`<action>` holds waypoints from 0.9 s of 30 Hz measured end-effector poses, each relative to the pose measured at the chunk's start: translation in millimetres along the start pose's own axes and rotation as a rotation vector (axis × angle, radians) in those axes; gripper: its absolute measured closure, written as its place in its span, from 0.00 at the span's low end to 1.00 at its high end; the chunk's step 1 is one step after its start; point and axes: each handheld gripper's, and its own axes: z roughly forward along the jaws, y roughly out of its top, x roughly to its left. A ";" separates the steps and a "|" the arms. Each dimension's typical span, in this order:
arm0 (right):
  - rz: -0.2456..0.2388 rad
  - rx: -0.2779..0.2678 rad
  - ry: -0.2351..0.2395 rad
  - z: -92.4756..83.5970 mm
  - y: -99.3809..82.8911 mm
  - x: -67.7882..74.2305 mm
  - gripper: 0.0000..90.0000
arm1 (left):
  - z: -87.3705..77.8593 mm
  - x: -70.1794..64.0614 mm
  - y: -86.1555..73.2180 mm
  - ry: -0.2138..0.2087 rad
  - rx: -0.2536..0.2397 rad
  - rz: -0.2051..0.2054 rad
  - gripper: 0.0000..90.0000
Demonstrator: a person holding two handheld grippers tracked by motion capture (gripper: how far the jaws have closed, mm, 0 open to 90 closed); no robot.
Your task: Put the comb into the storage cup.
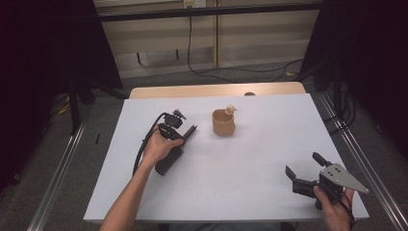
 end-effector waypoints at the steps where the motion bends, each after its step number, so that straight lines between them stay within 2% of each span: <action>1: 0.000 0.000 -0.001 0.0 0.0 0.0 0.00 | -2.5 1.3 -0.2 -0.003 -0.011 -0.004 0.81; 2: 0.000 0.000 0.000 0.1 0.0 0.0 0.00 | -3.7 1.3 -0.5 0.000 -0.018 -0.016 0.81; 3: 0.000 0.000 0.000 0.1 0.0 0.1 0.00 | -6.5 3.4 -0.6 -0.003 -0.019 -0.004 0.81; 6: -0.001 -0.001 0.001 0.0 0.1 0.3 0.00 | -10.6 5.7 -1.9 -0.014 -0.039 -0.017 0.81; 10: 0.000 -0.001 -0.001 -0.1 0.0 0.2 0.00 | -18.3 8.5 -3.4 -0.029 -0.088 -0.045 0.81; 11: -0.001 0.000 0.001 -0.3 0.0 0.1 0.00 | -21.1 8.6 -3.7 -0.023 -0.114 -0.049 0.81; 14: 0.000 0.000 0.000 -0.3 0.1 0.2 0.00 | -28.5 10.5 -4.7 -0.046 -0.148 -0.042 0.81; 17: 0.000 0.001 0.001 -0.5 0.1 0.2 0.00 | -33.4 9.9 -6.0 -0.027 -0.184 -0.018 0.81; 22: 0.001 -0.001 0.003 -0.4 0.1 0.1 0.00 | -40.2 8.4 -8.9 -0.015 -0.243 0.004 0.81; 23: 0.000 -0.001 0.001 -0.5 0.2 0.2 0.00 | -40.9 6.9 -9.5 -0.011 -0.256 -0.002 0.81; 24: -0.001 -0.001 0.001 -0.5 0.2 0.2 0.00 | -42.8 7.2 -10.4 -0.004 -0.255 0.019 0.81; 27: -0.001 -0.001 0.001 -0.4 0.2 0.2 0.00 | -45.5 6.0 -14.0 -0.011 -0.301 0.017 0.81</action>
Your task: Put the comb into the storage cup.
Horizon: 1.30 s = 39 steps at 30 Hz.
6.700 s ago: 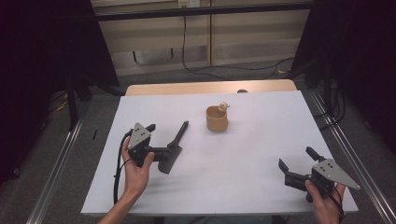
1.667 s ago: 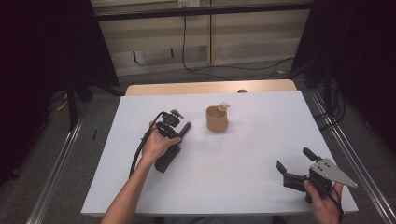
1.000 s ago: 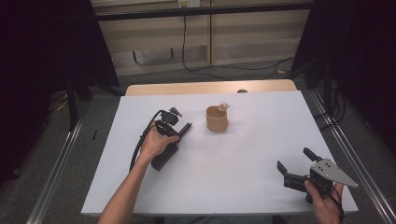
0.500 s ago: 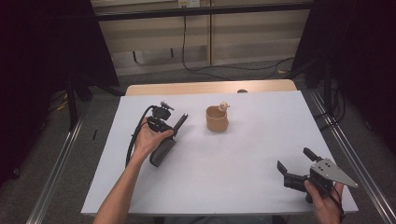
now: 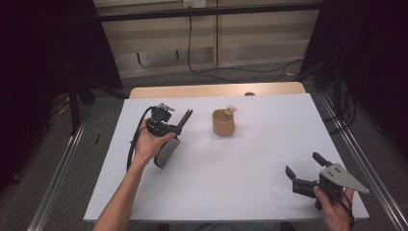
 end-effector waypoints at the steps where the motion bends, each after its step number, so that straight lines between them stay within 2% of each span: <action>1: 0.001 -0.002 0.002 0.0 0.0 0.0 0.00 | -1.4 0.2 -0.5 -0.001 -0.004 0.002 0.81; 11: 0.001 -0.005 0.001 -0.2 0.3 0.6 0.00 | -20.7 -2.5 -5.3 -0.019 -0.102 0.010 0.81; 16: 0.000 -0.003 0.005 0.0 0.2 0.5 0.00 | -27.6 -3.6 -8.9 -0.011 -0.132 0.039 0.81; 19: 0.000 -0.002 0.003 -0.1 0.2 0.6 0.00 | -32.4 -4.3 -12.4 -0.018 -0.158 0.040 0.81; 21: 0.000 -0.003 0.003 0.1 0.1 0.5 0.00 | -35.0 -5.4 -12.7 -0.017 -0.160 0.054 0.81; 24: -0.004 -0.003 0.005 0.4 0.2 0.9 0.00 | -39.2 -8.1 -14.3 -0.041 -0.175 0.085 0.81; 26: 0.001 -0.001 0.005 0.4 0.4 1.0 0.00 | -38.3 -10.6 -15.6 -0.074 -0.186 0.101 0.81; 30: 0.028 -0.001 0.011 0.0 0.5 -0.4 0.00 | -33.9 -18.4 -14.8 -0.087 -0.168 0.131 0.81; 39: 0.010 0.009 0.035 -0.1 0.2 -0.9 0.00 | -39.0 -29.7 -11.6 -0.121 -0.162 0.177 0.81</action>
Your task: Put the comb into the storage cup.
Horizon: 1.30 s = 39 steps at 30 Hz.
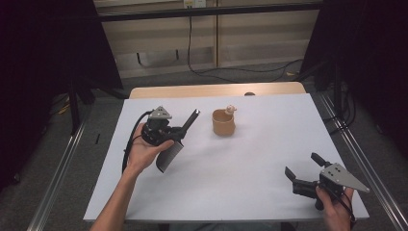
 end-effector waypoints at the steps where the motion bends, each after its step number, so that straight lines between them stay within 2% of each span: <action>1: -0.002 0.002 -0.001 -0.3 0.1 0.3 0.00 | 0.4 -1.5 0.2 -0.008 -0.002 0.002 0.81; 3: -0.003 -0.001 0.003 -0.4 0.2 0.2 0.00 | 0.2 -3.2 0.7 -0.014 -0.012 0.002 0.81; 4: -0.002 -0.001 0.005 -0.3 0.1 0.2 0.00 | 0.1 -3.7 1.4 -0.033 -0.004 0.007 0.81; 13: -0.009 0.004 0.029 0.6 -0.2 1.0 0.00 | 0.6 -18.8 7.9 -0.061 0.000 0.059 0.81; 18: -0.046 0.011 0.040 0.4 -0.6 3.0 0.01 | 4.3 -27.7 10.9 -0.081 0.029 0.091 0.81; 21: -0.050 0.010 0.047 0.3 -0.5 4.5 0.01 | 6.6 -31.8 12.2 -0.101 0.042 0.100 0.81; 27: -0.062 0.016 0.051 1.4 -0.7 5.6 0.01 | 10.2 -40.6 15.4 -0.113 0.081 0.133 0.81; 32: -0.074 0.021 0.061 2.0 -0.3 7.8 0.01 | 11.5 -45.1 16.8 -0.143 0.086 0.123 0.81; 34: -0.075 0.025 0.068 2.2 -0.2 8.6 0.01 | 13.1 -47.4 17.0 -0.155 0.093 0.130 0.81; 37: -0.077 0.028 0.097 2.1 0.5 9.9 0.00 | 15.4 -50.7 17.5 -0.166 0.108 0.135 0.81; 39: -0.075 0.031 0.119 2.3 1.2 11.3 0.00 | 17.1 -52.6 17.7 -0.156 0.111 0.138 0.81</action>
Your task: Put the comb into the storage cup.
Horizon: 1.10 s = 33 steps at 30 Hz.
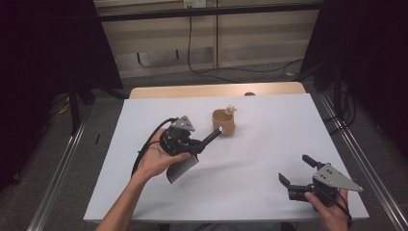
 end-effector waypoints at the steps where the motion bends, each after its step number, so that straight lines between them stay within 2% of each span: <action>1: 0.002 0.001 0.010 0.8 0.4 0.8 0.00 | 1.1 -0.2 0.4 -0.007 0.011 -0.001 0.81; 4: 0.013 0.015 0.032 3.1 1.5 4.0 0.00 | 6.0 -3.4 1.5 -0.006 0.022 -0.003 0.81; 6: 0.008 0.022 0.052 4.3 1.7 6.1 0.00 | 8.7 -7.0 3.3 -0.006 0.036 0.015 0.81; 13: 0.010 0.047 0.118 8.1 5.6 13.0 0.02 | 15.6 -14.6 6.9 -0.059 0.081 0.053 0.81; 16: 0.008 0.057 0.135 12.0 7.6 16.1 0.02 | 19.8 -16.0 6.6 -0.061 0.091 0.048 0.81; 20: -0.021 0.084 0.191 19.4 10.8 22.3 0.02 | 27.8 -16.9 6.6 -0.044 0.145 0.068 0.81; 22: -0.029 0.107 0.216 23.1 12.3 24.9 0.02 | 30.7 -18.0 7.4 -0.049 0.170 0.082 0.81; 25: -0.040 0.141 0.257 27.5 16.3 27.5 0.02 | 33.2 -19.1 10.0 -0.059 0.181 0.084 0.81; 28: -0.052 0.150 0.289 29.6 22.2 29.5 0.02 | 34.5 -20.5 10.8 -0.087 0.196 0.095 0.81; 30: -0.057 0.150 0.315 30.2 25.2 30.7 0.02 | 35.6 -18.7 9.2 -0.075 0.217 0.090 0.81; 33: -0.066 0.166 0.340 30.7 26.9 33.8 0.02 | 34.6 -18.9 8.0 -0.095 0.248 0.104 0.81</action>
